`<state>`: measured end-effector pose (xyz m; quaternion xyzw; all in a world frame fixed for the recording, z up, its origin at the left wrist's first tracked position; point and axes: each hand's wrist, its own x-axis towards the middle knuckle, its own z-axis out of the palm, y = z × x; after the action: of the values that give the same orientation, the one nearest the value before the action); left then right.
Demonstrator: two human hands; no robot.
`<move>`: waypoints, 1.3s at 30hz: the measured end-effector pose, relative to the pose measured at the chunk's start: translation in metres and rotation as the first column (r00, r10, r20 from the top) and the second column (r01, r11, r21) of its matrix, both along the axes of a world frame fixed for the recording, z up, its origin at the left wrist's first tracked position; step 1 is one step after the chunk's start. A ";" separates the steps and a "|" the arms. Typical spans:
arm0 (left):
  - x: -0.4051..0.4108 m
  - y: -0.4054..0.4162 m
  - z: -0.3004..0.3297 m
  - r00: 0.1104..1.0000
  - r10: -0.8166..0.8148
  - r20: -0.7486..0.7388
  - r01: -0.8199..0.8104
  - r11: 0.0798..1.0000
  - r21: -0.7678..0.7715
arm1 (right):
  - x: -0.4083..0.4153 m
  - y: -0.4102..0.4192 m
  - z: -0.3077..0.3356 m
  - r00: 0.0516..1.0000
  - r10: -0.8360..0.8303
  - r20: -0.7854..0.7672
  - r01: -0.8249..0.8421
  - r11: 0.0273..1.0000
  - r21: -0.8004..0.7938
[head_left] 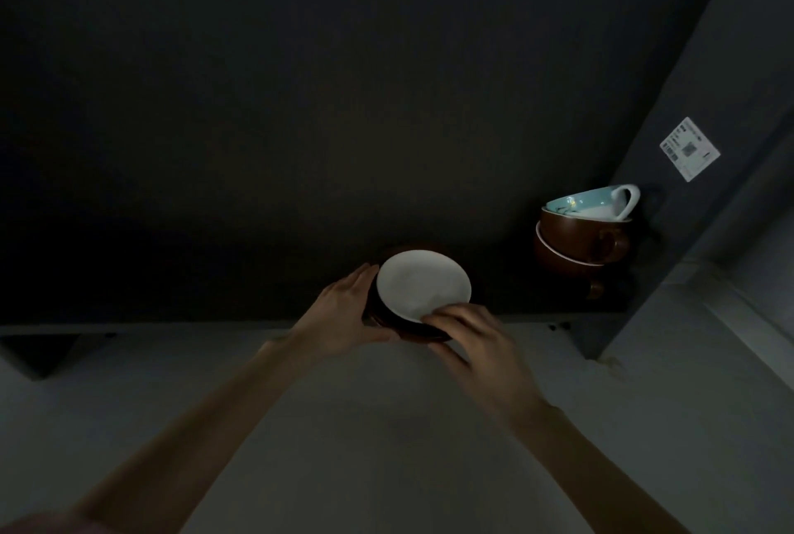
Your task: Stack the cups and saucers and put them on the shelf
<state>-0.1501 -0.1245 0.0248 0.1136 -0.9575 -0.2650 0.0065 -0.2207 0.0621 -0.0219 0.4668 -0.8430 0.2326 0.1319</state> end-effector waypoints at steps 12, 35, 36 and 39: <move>-0.056 0.026 -0.013 0.999 -0.016 0.039 0.014 0.998 0.056 | -0.038 0.032 0.005 0.985 -0.019 0.170 0.036 0.995 -0.096; -0.075 0.048 -0.005 0.991 -0.118 0.057 0.114 0.991 0.068 | -0.051 0.047 0.037 0.942 -0.165 0.293 0.144 0.985 0.094; -0.075 0.048 -0.003 0.989 -0.124 0.076 0.121 0.992 0.043 | -0.051 0.044 0.043 0.935 -0.165 0.315 0.129 0.983 0.132; -0.067 0.049 0.009 0.984 -0.127 0.123 0.134 0.990 -0.052 | -0.044 0.035 0.070 0.867 -0.223 0.446 0.092 0.951 0.296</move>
<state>-0.2174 -0.0758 0.0337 0.0659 -0.9691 -0.2286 -0.0645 -0.2643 0.0975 0.0479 0.3381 -0.9083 0.2134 -0.1230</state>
